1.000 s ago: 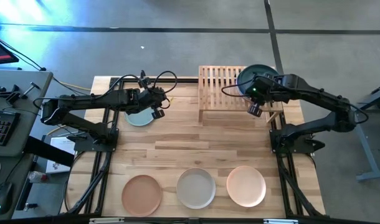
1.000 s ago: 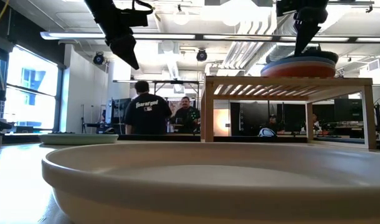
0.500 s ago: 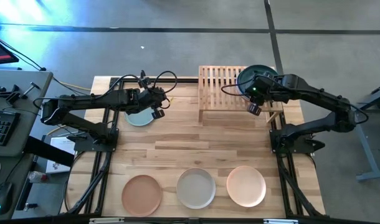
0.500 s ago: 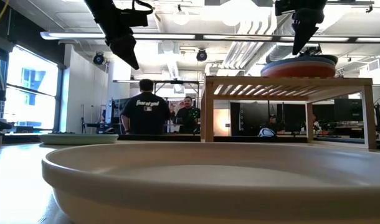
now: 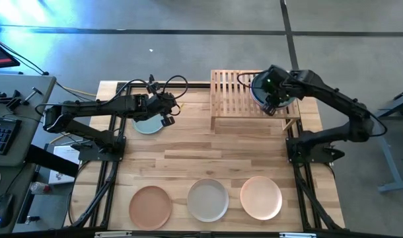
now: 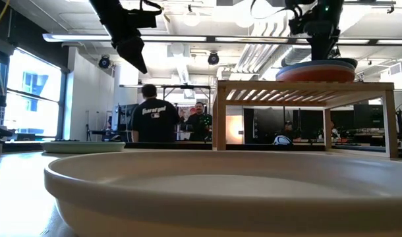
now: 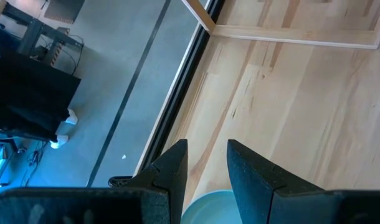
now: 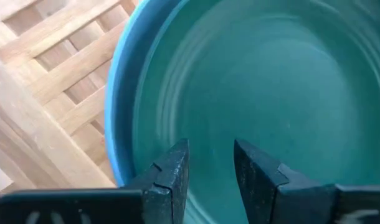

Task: Place and stack plates onto a shelf
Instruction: Stack the green plate on top of the blue plate onto the shelf

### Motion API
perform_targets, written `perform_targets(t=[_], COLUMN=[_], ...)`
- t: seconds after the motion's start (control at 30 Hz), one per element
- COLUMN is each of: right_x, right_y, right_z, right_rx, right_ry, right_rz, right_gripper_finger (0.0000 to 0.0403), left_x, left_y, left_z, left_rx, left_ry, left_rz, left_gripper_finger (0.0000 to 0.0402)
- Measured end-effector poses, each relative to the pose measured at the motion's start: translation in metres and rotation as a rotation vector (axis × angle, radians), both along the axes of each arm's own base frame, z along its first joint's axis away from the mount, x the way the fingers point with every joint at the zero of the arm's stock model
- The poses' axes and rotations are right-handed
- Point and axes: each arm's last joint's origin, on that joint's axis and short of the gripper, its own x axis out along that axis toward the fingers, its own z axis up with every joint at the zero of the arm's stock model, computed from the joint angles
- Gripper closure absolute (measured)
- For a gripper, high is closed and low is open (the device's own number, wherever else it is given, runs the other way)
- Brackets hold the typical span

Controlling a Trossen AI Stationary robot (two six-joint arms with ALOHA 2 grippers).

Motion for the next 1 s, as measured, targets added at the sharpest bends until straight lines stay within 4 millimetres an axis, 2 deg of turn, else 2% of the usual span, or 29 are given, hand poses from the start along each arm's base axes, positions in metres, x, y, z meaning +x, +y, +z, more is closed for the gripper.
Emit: perform_targets(t=[0.27,0.73,1.0], right_x=[0.0074,0.0092,0.0055], right_y=[-0.0034,-0.0024,-0.0022], right_z=[-0.0066,-0.0067,-0.0041], right_rx=[0.064,0.110,0.050], right_ry=[0.000,-0.037,-0.016], right_rz=[0.024,0.050,0.006], right_gripper_finger=[0.0300,0.0300,0.0300], left_x=[0.0000,-0.0001,-0.0002], left_y=[0.0000,0.0000,0.0000], left_z=[0.0000,0.0000,-0.0002], left_rx=[-0.009,-0.009,-0.026], left_ry=[-0.016,-0.014,-0.042], left_rz=[0.015,0.014,0.042], left_gripper_finger=[0.0300,0.0300,0.0300])
